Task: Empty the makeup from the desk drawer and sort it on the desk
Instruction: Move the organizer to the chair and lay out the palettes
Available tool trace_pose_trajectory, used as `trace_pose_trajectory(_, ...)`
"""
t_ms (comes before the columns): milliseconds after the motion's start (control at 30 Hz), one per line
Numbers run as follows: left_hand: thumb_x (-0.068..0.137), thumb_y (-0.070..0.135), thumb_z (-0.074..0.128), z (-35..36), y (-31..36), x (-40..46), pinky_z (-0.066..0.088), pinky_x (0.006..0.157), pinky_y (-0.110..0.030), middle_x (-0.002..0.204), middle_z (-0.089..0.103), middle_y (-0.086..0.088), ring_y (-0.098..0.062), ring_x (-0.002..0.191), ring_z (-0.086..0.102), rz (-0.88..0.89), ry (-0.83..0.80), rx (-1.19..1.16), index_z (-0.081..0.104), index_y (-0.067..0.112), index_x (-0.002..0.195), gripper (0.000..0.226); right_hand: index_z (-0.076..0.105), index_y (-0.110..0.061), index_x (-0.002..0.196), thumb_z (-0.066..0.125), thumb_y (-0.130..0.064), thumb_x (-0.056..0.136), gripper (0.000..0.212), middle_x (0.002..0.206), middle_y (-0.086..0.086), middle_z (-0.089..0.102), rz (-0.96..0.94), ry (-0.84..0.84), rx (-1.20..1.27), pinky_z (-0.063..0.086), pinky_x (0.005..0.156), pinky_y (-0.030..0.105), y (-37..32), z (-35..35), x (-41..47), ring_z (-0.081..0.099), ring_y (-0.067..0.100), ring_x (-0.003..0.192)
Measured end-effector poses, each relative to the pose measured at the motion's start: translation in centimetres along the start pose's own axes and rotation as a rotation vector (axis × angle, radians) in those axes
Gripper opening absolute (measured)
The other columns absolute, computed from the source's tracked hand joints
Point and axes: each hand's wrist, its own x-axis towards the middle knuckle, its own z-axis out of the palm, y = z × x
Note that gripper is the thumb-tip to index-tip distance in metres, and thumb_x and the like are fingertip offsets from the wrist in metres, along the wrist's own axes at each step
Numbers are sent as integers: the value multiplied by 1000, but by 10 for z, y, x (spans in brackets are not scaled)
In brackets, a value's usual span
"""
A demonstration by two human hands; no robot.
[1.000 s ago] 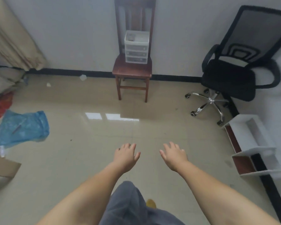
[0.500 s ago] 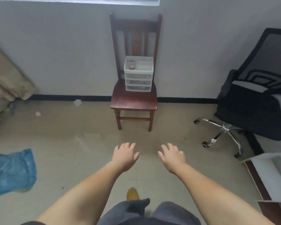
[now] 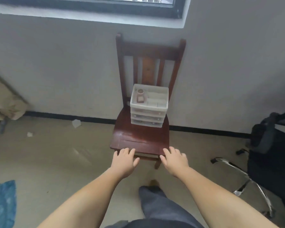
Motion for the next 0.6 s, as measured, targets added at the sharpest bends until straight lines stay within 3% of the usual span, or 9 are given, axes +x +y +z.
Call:
trace_pose_trajectory(333, 97, 46, 31, -84, -21, 178, 26, 111, -43, 143, 40, -6, -24, 133, 35, -24, 13, -79, 27, 19, 145, 55, 33, -20, 141, 23, -46, 100, 49, 142, 8, 38, -58, -33, -41, 34, 101, 42, 1, -108, 199, 37, 28, 130)
trace_pose_trajectory(467, 96, 42, 36, -113, -42, 256, 29, 108, -41, 135, 48, -5, -24, 126, 42, 66, 58, -71, 37, 18, 138, 48, 40, -18, 137, 30, -38, 101, 42, 137, 8, 44, -103, 12, 2, 37, 95, 39, -18, -138, 272, 43, 29, 125)
trace_pose_trajectory(600, 95, 33, 40, -133, -50, 324, 25, 111, -42, 131, 49, -5, -25, 125, 42, 173, 68, 5, 38, 18, 137, 44, 42, -17, 137, 37, -25, 98, 40, 142, 8, 43, -165, 30, 16, 35, 102, 40, -34, -161, 344, 42, 29, 128)
